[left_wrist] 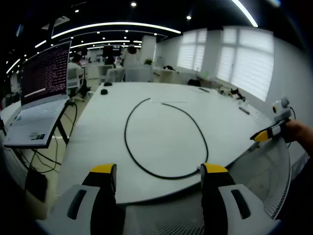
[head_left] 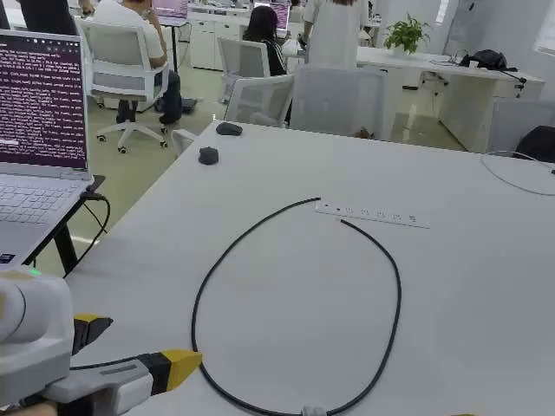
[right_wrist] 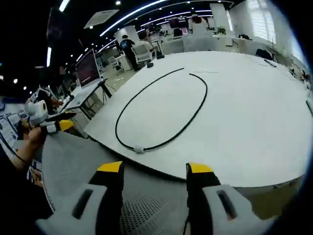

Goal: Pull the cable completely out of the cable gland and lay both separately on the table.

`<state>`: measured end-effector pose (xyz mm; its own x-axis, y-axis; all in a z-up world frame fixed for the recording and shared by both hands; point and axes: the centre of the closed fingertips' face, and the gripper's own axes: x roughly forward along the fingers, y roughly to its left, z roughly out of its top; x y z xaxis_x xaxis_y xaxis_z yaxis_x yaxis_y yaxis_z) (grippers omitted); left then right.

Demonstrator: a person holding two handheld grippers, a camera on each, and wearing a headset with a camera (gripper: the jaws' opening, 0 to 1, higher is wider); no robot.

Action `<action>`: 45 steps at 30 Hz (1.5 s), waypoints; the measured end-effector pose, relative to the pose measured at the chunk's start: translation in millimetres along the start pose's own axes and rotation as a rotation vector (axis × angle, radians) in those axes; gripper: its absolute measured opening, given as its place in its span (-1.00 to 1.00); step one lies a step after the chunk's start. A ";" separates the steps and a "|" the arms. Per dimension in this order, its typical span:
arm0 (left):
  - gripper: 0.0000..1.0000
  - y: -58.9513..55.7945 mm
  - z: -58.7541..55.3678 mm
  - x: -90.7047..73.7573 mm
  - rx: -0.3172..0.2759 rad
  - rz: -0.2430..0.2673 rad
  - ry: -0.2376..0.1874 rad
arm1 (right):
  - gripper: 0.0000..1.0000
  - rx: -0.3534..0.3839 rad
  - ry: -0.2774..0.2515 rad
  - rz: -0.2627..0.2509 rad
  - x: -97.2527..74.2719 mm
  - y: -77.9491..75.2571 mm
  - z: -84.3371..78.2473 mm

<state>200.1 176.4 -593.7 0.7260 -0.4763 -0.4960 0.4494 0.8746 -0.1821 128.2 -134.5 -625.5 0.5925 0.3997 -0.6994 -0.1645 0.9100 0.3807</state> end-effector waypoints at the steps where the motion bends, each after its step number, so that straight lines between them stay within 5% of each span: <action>1: 0.53 0.0 -0.2 0.0 0.002 0.000 0.002 | -0.06 0.001 -0.003 -0.003 -0.3 -0.5 0.2; 7: 0.49 2.5 2.0 -1.0 0.015 0.024 -0.014 | -0.06 0.001 0.003 -0.001 0.4 -0.1 0.1; 32: 0.59 2.2 -5.1 1.3 -0.001 0.012 0.041 | -0.04 0.006 0.017 0.002 1.4 -1.9 -0.8; 36: 0.63 1.0 -1.2 0.8 -0.071 -0.018 -0.006 | -0.04 0.010 0.042 -0.015 2.4 -4.6 -3.5; 40: 0.66 0.2 -5.2 2.3 -0.068 -0.019 0.024 | -0.09 -0.026 0.070 -0.020 10.7 0.5 -7.3; 41: 0.65 -1.1 -4.6 2.4 -0.055 -0.014 0.025 | -0.04 -0.053 0.093 -0.001 15.2 5.6 -11.0; 42: 0.64 -0.6 -4.4 2.1 -0.040 -0.007 0.025 | 0.10 -0.101 0.077 -0.032 19.2 1.9 -8.4; 43: 0.63 0.7 -4.2 1.7 -0.033 0.006 0.026 | 0.24 -0.155 0.127 -0.055 21.6 1.0 -15.7; 45: 0.64 2.3 -5.1 1.3 -0.026 0.013 0.035 | 0.13 -0.224 0.136 -0.042 19.8 9.3 -14.8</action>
<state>199.4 178.2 -599.2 0.7126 -0.4620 -0.5280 0.4263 0.8828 -0.1971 126.8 -116.5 -644.8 0.4940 0.3583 -0.7922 -0.3211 0.9219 0.2167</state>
